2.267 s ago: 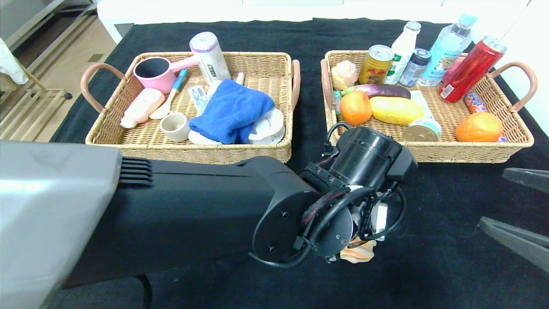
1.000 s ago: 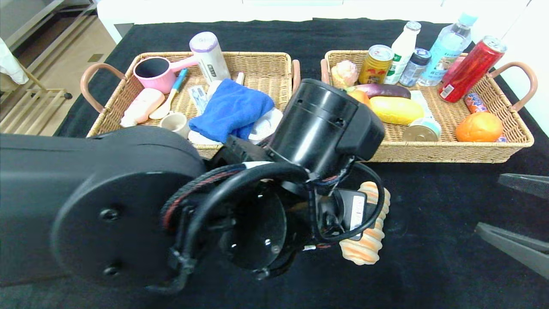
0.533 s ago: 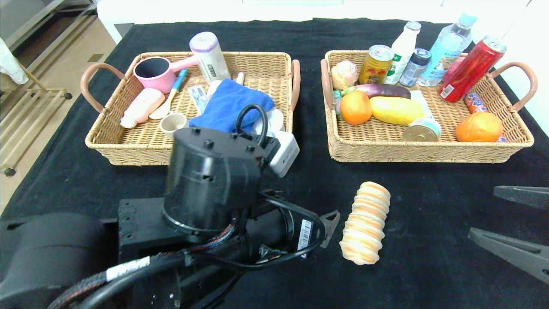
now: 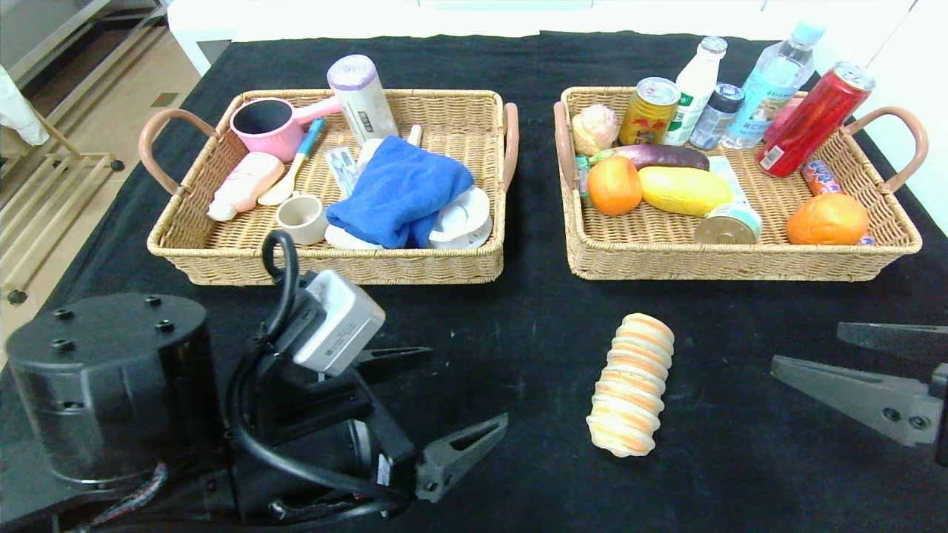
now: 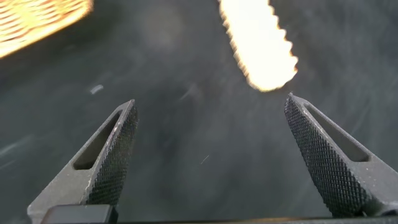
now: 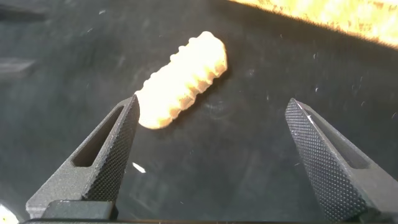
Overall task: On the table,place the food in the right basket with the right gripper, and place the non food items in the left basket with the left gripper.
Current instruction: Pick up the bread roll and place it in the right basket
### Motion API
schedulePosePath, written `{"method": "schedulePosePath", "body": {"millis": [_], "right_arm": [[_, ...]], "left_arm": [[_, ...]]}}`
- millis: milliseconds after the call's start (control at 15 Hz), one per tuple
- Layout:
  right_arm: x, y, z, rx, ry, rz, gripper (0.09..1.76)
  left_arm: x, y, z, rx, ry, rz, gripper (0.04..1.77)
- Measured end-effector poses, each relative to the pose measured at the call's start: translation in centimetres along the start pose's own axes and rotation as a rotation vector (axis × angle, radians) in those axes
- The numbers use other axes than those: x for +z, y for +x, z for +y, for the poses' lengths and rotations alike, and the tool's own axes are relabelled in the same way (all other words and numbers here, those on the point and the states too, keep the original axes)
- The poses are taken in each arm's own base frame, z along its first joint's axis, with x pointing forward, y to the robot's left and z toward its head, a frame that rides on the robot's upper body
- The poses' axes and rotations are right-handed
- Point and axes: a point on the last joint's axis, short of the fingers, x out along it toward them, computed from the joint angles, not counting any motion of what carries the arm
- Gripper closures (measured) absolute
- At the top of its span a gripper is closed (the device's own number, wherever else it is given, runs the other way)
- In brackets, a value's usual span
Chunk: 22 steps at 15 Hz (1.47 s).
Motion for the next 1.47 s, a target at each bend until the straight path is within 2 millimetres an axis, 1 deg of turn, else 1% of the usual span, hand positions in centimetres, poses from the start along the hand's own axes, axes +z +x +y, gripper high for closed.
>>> {"method": "schedulePosePath", "body": {"millis": [200, 333, 533, 733, 1000, 1133, 1333, 1467], "right_arm": [[0.5, 1.7, 1.3, -0.032, 0.089, 0.061, 0.14], [0.8, 2.5, 1.9, -0.057, 0.153, 0.131, 0.14], [2.3, 3.7, 3.0, -0.111, 0.297, 0.225, 0.14], [3.8, 5.3, 4.1, -0.164, 0.419, 0.327, 0.14], [4.8, 8.0, 5.6, -0.237, 0.478, 0.483, 0.14], [5.1, 9.5, 6.1, -0.267, 0.478, 0.518, 0.14], [5.2, 11.8, 6.7, -0.336, 0.478, 0.559, 0.14], [4.8, 13.4, 7.0, -0.360, 0.477, 0.588, 0.14]], "left_arm": [[-0.5, -1.8, 1.2, -0.043, 0.019, -0.015, 0.11], [-0.5, -2.6, 1.5, -0.061, 0.019, -0.028, 0.10], [-0.4, -3.5, 1.5, -0.054, 0.031, -0.050, 0.10], [-0.3, -3.9, 1.5, -0.052, 0.049, -0.059, 0.10], [0.1, -4.6, 1.4, -0.045, 0.057, -0.086, 0.10], [0.2, -4.8, 1.4, -0.044, 0.059, -0.096, 0.10], [0.4, -5.2, 1.3, -0.042, 0.068, -0.110, 0.09], [0.6, -5.7, 1.2, -0.041, 0.071, -0.125, 0.09]]}}
